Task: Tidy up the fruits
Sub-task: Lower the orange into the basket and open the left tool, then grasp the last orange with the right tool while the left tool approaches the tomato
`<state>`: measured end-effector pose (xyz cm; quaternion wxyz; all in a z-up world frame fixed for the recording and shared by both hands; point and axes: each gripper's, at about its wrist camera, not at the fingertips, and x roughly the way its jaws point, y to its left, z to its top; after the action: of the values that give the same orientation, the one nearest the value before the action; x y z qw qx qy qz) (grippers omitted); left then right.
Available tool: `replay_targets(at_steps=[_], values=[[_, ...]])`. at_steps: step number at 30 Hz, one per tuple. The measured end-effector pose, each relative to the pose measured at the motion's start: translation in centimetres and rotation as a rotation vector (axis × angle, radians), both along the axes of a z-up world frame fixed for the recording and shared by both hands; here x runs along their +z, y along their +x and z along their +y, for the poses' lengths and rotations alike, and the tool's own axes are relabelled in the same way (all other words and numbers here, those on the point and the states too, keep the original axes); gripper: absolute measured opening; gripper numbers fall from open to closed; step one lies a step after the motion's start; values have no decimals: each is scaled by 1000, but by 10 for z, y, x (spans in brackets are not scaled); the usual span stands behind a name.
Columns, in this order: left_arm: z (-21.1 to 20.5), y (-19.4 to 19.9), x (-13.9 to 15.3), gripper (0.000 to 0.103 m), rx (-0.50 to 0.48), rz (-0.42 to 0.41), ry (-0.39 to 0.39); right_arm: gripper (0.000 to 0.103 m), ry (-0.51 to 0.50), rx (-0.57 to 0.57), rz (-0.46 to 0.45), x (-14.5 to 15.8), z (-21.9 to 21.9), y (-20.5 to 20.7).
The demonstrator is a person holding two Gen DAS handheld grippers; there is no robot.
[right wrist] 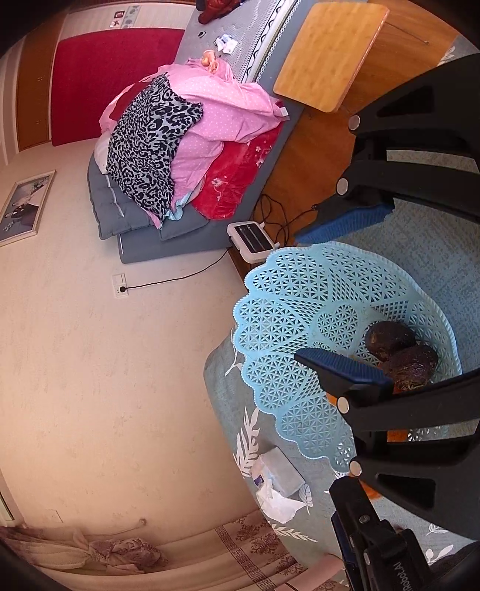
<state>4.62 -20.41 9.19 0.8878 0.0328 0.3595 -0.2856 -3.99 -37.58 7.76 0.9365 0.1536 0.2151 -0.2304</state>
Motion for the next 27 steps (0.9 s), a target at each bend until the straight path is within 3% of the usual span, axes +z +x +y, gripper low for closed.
replay_targets(at_steps=[6, 10, 22, 27], values=[[27, 7, 0, 73, 64, 5, -3, 62, -4, 5, 3, -1, 1, 0], [48, 10, -1, 80, 116, 8, 5, 65, -9, 0, -1, -1, 2, -1], [90, 2, 1, 80, 158, -20, 53, 66, -11, -2, -6, -3, 3, -2], [121, 3, -2, 80, 220, -1, 51, 74, -2, 81, -58, 2, 14, -6]])
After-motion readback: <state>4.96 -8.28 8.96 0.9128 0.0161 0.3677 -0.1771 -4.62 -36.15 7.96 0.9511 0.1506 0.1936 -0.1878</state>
